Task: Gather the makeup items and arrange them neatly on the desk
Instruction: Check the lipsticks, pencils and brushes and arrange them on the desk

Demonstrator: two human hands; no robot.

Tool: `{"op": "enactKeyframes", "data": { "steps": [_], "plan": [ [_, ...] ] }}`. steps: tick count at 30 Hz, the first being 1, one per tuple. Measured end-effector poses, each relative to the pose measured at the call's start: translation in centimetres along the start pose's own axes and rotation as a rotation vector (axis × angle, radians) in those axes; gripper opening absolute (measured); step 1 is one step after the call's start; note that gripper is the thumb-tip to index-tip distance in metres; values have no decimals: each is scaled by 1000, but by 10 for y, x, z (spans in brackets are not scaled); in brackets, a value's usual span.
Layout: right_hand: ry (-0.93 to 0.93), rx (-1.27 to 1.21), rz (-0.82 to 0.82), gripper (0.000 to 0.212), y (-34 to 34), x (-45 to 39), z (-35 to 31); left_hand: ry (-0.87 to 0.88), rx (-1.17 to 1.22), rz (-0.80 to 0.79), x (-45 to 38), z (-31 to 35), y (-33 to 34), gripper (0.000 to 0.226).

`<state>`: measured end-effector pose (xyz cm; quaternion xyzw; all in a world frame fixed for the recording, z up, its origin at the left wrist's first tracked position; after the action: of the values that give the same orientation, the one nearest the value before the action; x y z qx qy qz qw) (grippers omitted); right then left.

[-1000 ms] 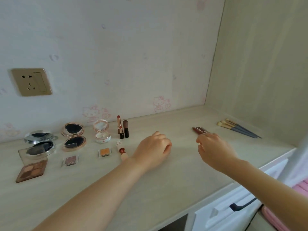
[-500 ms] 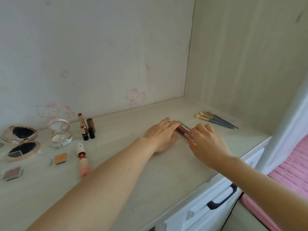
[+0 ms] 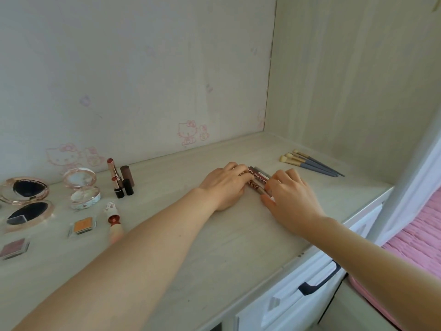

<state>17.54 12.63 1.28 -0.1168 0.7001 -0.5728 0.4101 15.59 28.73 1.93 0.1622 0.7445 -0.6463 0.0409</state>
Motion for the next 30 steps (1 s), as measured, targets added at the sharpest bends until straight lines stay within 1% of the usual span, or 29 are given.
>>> {"op": "enactKeyframes", "data": {
  "steps": [4,7,12,17,20,22,24,27,30],
  "plan": [
    [-2,-2,15,30,-1,-1,-2,-6,-9,17,2,0,-5,30],
    [-3,-21,31,28,-4,1,-4,-14,-47,28,10,-1,-8,18],
    [1,-173,72,20,-18,5,-14,-21,-57,59,35,-4,-22,11],
    [99,-463,52,15,-33,2,-31,-73,94,156,75,-13,-53,14],
    [167,-643,27,8,-41,2,-48,-101,144,215,106,-20,-69,14],
    [207,-763,-17,7,-46,1,-62,-140,204,216,129,-25,-78,13],
    [229,-941,-81,9,-50,1,-80,-188,247,215,152,-29,-87,13],
    [227,-1178,-165,14,-57,1,-108,-248,272,233,188,-35,-99,14],
    [215,-1342,-237,12,-59,0,-138,-325,310,258,225,-42,-109,13]
  ]
}}
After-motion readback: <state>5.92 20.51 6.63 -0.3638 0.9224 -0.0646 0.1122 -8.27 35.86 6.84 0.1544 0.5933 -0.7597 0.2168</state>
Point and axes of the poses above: each hand's wrist, its own x-axis away from the middle knuckle, its own y-axis out of the palm, z = x × y, the point moved 3 cm from there along -x, towards the middle knuckle, and after that the axes turned 4 degrees about -x, right-handed, at the moved point
